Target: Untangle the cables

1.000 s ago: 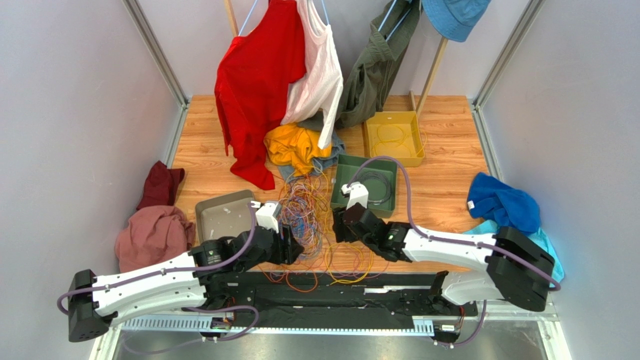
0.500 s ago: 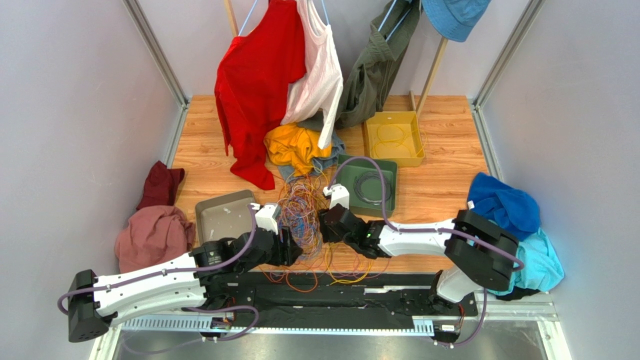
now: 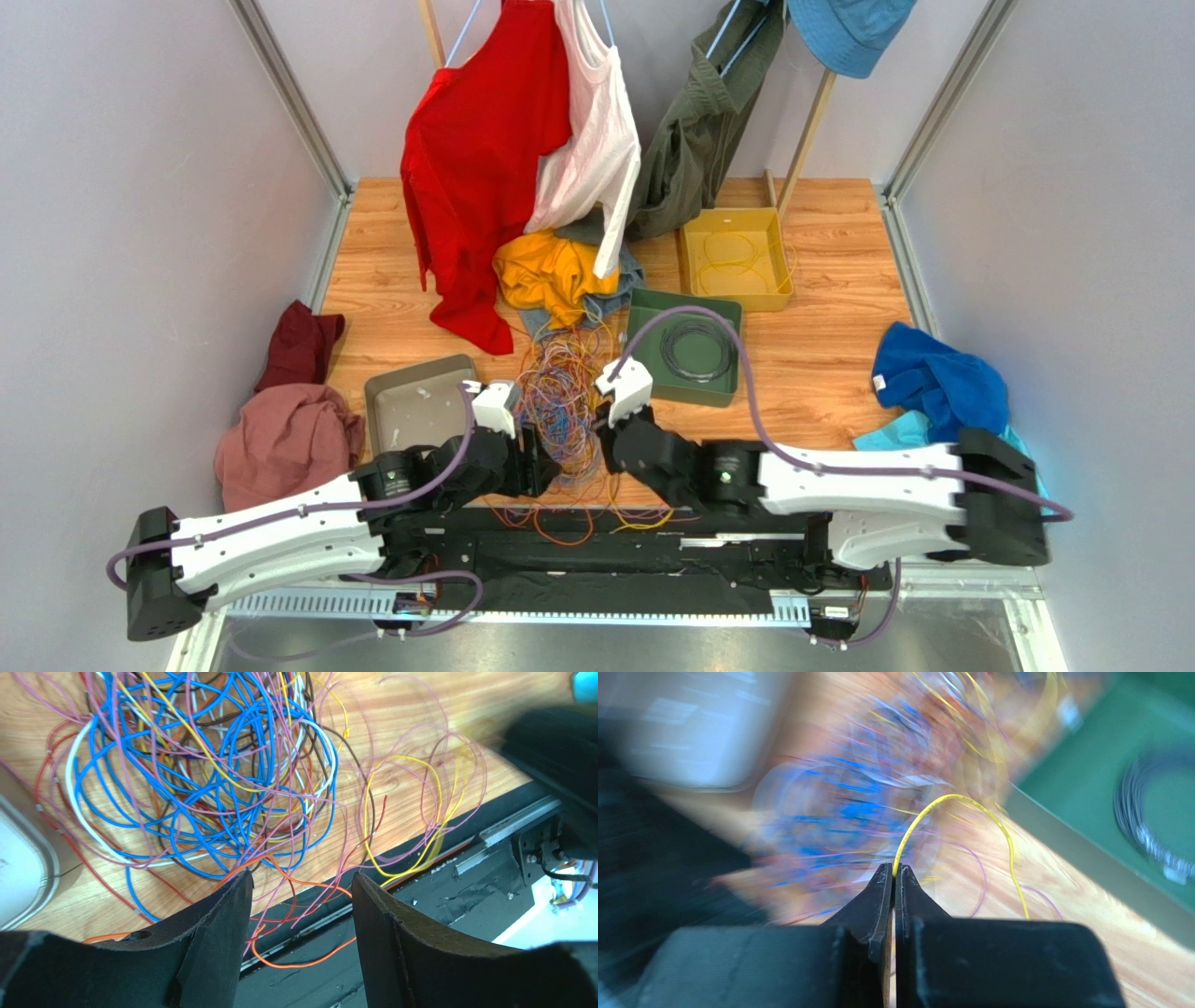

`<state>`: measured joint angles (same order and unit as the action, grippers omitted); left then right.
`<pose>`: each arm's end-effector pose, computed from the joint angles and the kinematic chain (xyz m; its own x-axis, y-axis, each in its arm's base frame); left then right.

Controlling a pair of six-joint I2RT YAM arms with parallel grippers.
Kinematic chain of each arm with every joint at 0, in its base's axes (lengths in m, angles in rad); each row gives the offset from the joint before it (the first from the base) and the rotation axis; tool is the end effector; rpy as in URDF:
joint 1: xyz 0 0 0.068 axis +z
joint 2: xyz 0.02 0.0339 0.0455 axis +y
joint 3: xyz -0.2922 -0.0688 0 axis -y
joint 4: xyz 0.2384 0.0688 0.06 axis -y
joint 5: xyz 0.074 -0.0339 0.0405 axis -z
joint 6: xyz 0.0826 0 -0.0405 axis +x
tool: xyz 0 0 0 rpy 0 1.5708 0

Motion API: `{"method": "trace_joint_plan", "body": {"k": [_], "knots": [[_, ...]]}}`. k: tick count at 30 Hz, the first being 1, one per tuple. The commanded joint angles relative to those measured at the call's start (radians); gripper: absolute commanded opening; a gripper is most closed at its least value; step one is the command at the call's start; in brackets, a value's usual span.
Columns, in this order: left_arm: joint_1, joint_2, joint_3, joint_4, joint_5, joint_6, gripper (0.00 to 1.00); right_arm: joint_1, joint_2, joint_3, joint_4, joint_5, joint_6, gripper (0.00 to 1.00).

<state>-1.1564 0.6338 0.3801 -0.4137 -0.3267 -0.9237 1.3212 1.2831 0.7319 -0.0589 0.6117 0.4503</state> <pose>0.0846 -0.1266 0.1906 -0.7610 -0.1468 -0.6320 0.2626 0.8210 -0.5069 0.1170 0.2670 0.2388 -0.4221 -0.2133 -0.8811 -0.5480 0.8343 0.0605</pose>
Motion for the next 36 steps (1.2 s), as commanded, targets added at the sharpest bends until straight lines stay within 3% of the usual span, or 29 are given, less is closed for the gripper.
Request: {"method": "trace_joint_plan", "body": {"k": [1, 7, 13, 16, 21, 31, 34, 36], "knots": [[0.000, -0.078, 0.014, -0.033, -0.067, -0.018, 0.63, 0.180, -0.186, 0.205, -0.136, 0.210, -0.153, 0.01], [0.000, -0.259, 0.013, -0.007, -0.101, 0.038, 0.63, 0.323, -0.290, 0.450, -0.321, 0.273, -0.218, 0.00], [0.000, -0.276, 0.026, 0.038, -0.104, 0.083, 0.63, 0.339, -0.376, 0.624, -0.317, 0.246, -0.346, 0.00], [0.000, -0.258, 0.019, 0.061, -0.095, 0.072, 0.63, 0.337, -0.354, 0.826, -0.331, 0.284, -0.476, 0.00], [0.000, -0.226, 0.011, 0.087, -0.081, 0.049, 0.63, 0.337, -0.353, 1.011, -0.096, 0.346, -0.728, 0.00], [0.000, -0.218, -0.010, 0.121, -0.046, 0.036, 0.63, 0.288, -0.189, 1.205, 0.111, 0.457, -1.137, 0.00], [0.000, -0.212, -0.018, 0.130, -0.029, 0.029, 0.63, 0.208, -0.162, 1.244, 0.062, 0.450, -1.069, 0.00], [0.000, -0.207, -0.020, 0.136, -0.018, 0.026, 0.63, 0.138, -0.139, 1.287, -0.106, 0.410, -0.974, 0.00]]}}
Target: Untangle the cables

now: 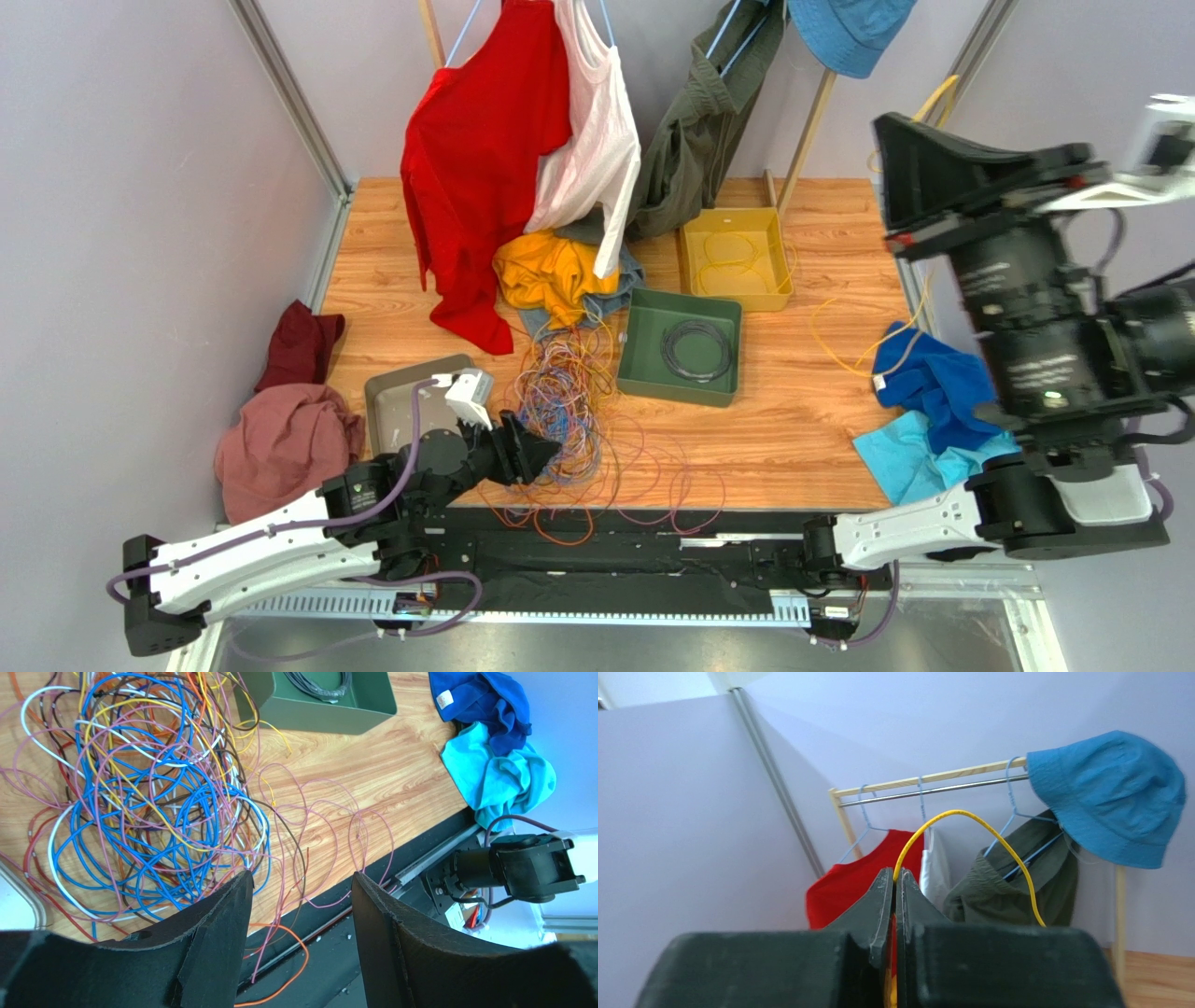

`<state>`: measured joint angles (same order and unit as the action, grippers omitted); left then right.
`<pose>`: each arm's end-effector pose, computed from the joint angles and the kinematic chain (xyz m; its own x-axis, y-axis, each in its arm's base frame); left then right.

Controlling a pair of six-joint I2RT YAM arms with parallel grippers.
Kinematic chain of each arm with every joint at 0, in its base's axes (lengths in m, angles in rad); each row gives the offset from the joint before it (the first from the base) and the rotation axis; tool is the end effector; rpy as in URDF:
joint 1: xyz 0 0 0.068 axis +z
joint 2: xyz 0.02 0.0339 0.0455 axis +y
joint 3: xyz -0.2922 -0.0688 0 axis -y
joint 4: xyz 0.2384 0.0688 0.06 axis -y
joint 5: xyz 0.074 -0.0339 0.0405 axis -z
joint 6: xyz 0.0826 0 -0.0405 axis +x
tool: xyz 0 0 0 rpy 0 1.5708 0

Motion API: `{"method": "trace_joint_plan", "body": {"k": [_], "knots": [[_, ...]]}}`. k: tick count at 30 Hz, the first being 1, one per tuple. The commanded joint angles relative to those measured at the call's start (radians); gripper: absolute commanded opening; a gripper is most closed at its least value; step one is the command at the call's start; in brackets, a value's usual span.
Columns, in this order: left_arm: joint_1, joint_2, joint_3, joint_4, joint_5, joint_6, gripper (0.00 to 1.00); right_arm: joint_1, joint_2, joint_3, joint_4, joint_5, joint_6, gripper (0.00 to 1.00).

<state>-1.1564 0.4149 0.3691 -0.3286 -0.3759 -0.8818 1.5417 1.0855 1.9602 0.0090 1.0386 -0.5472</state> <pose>0.0817 -0.1103 0.2251 -0.6446 -0.3177 -0.6954 0.3402 0.6953 -0.6331 0.0730 0.0620 0.6830 0.2748 0.3680 -0.8883 -0.4079 0.8812 0.2389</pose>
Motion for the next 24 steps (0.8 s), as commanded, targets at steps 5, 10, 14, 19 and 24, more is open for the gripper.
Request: {"method": "trace_joint_plan", "body": {"k": [5, 10, 14, 19, 24], "knots": [[-0.002, 0.039, -0.009, 0.062, 0.052, -0.022, 0.63, -0.217, 0.112, 0.069, -0.279, -0.047, 0.107, 0.00], [0.000, 0.053, -0.028, 0.083, 0.077, -0.036, 0.63, -0.590, 0.223, 0.127, -0.634, -0.309, 0.447, 0.00], [0.000, 0.055, -0.045, 0.082, 0.095, -0.040, 0.63, -0.862, 0.203, -0.012, -0.637, -0.480, 0.628, 0.00], [0.000, 0.050, -0.058, 0.074, 0.097, -0.042, 0.63, -1.014, 0.270, -0.043, -0.620, -0.564, 0.720, 0.00], [0.000, 0.055, -0.062, 0.085, 0.109, -0.046, 0.63, -1.089, 0.367, 0.020, -0.544, -0.581, 0.717, 0.00]]}}
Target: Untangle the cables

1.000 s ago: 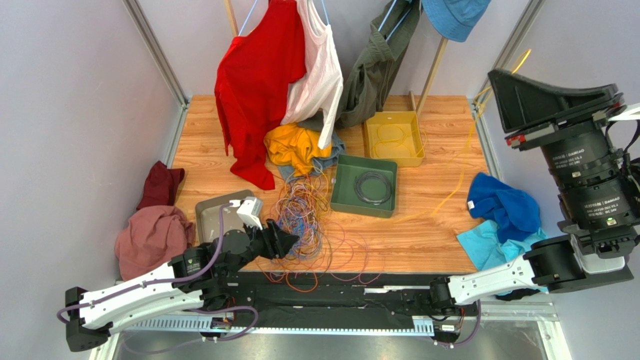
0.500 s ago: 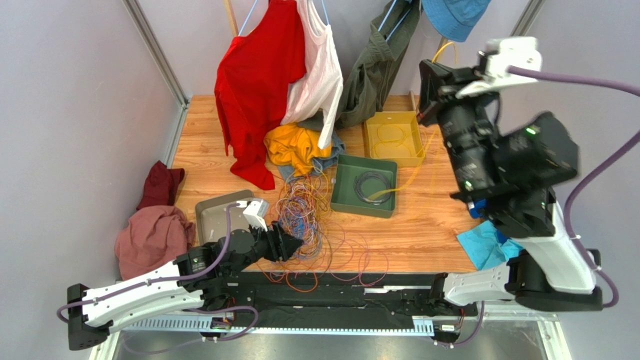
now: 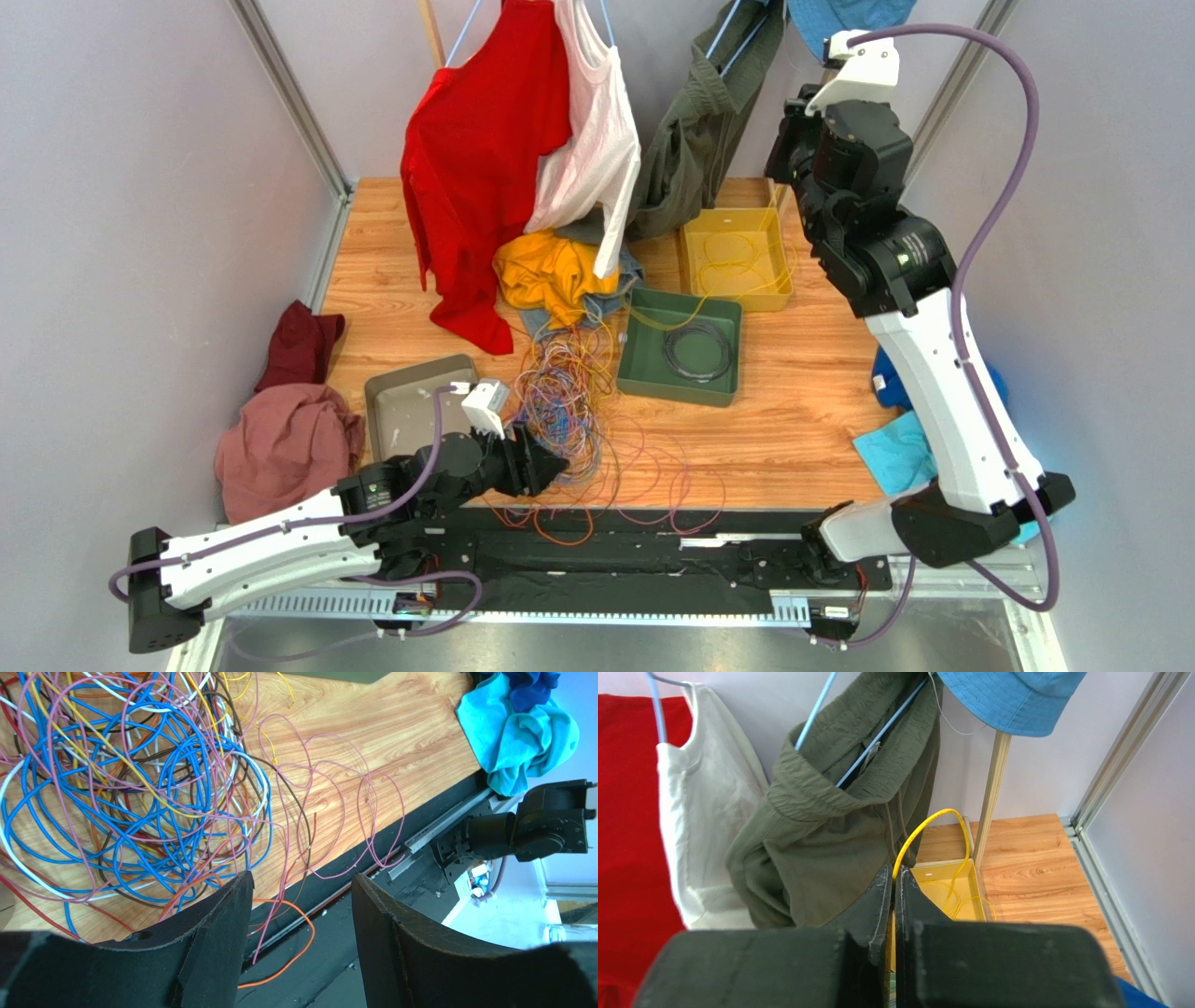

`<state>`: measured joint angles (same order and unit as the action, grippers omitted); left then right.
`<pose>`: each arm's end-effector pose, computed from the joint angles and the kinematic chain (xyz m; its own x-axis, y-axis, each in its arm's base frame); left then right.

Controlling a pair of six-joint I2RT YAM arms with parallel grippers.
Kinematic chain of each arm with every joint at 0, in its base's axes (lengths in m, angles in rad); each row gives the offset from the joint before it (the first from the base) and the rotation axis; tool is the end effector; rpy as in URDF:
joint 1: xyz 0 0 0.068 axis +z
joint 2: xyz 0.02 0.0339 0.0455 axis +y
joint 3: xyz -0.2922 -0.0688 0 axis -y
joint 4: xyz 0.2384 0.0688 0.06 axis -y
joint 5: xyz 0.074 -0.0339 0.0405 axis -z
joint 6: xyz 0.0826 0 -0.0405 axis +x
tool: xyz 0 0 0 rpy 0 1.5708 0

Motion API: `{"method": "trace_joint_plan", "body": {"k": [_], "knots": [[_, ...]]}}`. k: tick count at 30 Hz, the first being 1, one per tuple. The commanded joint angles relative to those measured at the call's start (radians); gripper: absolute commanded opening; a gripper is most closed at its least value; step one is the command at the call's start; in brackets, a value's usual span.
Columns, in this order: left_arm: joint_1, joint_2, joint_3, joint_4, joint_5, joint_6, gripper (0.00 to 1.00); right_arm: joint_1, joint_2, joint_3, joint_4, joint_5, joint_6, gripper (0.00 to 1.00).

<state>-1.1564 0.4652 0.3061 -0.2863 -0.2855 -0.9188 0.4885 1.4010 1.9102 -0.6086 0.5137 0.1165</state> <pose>0.0785 -0.1207 0.2000 -0.7221 -0.2527 -0.6440 0.3330 0.6890 -0.6437 0.2793 0.1025 0.5556 -0.0844 0.0698 -0.9940 0.0331 0.9972 0.0672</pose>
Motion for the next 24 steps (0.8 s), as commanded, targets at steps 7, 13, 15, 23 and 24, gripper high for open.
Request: {"method": "trace_joint_plan", "body": {"k": [7, 13, 15, 23, 24], "knots": [[0.000, 0.009, 0.010, 0.041, 0.006, 0.008, 0.63, -0.128, 0.208, 0.180, 0.168, -0.101, 0.083, 0.00], [0.000, 0.027, 0.016, 0.032, -0.015, 0.032, 0.63, -0.157, 0.288, 0.249, 0.243, -0.121, 0.098, 0.00], [-0.002, 0.039, 0.014, 0.041, -0.018, 0.032, 0.63, -0.160, 0.317, 0.286, 0.257, -0.118, 0.091, 0.00], [0.000, 0.122, 0.019, 0.084, -0.003, 0.044, 0.63, -0.188, 0.398, 0.411, 0.306, -0.092, 0.069, 0.00], [0.000, 0.128, 0.021, 0.088, 0.000, 0.046, 0.63, -0.194, 0.412, 0.421, 0.309, -0.098, 0.071, 0.00]]}}
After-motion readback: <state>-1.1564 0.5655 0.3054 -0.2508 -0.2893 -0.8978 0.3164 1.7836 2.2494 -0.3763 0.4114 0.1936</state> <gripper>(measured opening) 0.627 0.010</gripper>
